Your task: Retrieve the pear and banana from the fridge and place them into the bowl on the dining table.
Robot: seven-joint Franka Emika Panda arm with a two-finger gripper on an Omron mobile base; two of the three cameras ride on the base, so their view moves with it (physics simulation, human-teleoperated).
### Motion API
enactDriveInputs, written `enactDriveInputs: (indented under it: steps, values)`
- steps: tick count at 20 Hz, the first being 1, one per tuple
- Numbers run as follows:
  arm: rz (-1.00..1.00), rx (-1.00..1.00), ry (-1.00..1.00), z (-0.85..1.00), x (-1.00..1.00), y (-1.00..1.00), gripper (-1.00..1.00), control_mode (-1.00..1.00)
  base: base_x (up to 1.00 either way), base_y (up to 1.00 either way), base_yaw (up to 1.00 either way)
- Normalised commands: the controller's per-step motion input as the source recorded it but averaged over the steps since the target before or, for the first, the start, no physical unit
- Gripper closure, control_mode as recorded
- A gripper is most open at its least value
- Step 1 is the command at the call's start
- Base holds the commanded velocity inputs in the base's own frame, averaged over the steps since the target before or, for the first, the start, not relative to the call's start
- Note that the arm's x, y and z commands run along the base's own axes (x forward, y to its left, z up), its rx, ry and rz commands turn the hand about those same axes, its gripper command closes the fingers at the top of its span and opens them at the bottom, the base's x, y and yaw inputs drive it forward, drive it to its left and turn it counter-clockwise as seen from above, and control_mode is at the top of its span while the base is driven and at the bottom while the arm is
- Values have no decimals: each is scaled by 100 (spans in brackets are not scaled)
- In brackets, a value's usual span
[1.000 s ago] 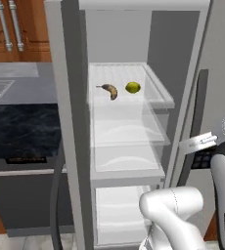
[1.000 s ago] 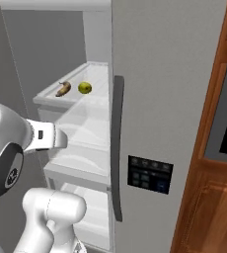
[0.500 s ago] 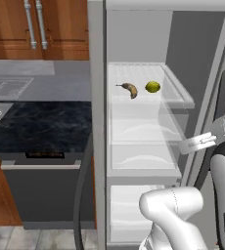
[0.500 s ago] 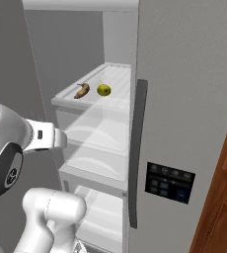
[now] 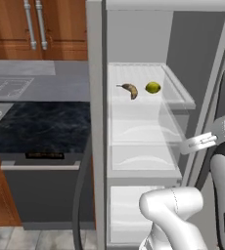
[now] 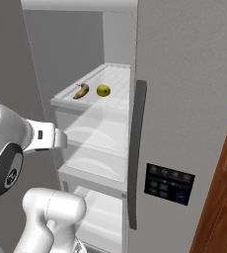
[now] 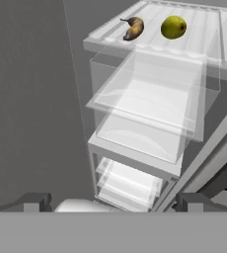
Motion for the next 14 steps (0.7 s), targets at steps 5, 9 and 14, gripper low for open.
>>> enactDriveInputs:
  steps: [5,9,14]
  values:
    - [0,0,0,0,36,0,-100,-100,19,0,0]
    - [0,0,0,0,70,0,-100,-100,0,0,0]
    - [0,0,0,1,52,0,-100,-100,0,0,0]
